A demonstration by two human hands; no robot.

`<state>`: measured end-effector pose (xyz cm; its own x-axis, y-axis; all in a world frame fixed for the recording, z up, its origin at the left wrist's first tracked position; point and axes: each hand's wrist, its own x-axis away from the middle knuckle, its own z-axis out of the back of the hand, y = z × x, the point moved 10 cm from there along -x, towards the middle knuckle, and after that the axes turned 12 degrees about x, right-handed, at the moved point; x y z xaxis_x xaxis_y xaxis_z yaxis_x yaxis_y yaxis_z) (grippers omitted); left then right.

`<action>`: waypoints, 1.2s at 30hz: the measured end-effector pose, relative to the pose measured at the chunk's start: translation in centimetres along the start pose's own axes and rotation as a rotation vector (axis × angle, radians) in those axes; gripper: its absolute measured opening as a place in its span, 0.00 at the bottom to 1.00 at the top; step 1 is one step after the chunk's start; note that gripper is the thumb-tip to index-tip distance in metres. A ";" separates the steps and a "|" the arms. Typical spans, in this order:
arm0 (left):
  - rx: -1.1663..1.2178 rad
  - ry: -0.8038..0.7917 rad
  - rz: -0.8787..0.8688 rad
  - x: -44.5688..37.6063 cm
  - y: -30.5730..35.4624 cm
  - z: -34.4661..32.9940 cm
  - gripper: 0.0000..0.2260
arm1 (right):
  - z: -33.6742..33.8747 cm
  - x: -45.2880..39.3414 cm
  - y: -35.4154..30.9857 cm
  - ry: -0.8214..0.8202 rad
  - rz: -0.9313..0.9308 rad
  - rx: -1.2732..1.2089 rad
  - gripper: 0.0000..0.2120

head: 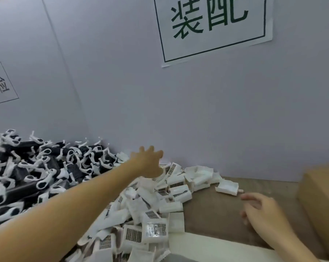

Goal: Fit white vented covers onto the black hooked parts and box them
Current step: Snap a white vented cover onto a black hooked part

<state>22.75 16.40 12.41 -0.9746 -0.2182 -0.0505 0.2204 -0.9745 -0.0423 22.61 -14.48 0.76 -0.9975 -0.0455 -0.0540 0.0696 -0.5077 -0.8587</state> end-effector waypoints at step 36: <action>1.227 0.521 -0.149 8.1 14.4 -1.9 0.24 | -0.6 -1.2 0.4 -0.002 -0.068 -0.531 0.17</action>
<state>18.12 0.73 9.47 -0.7968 -0.3284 -0.5072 -0.3315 -0.4641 0.8214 23.78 -14.13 0.22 -0.9995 -0.0293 0.0116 -0.0114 -0.0044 -0.9999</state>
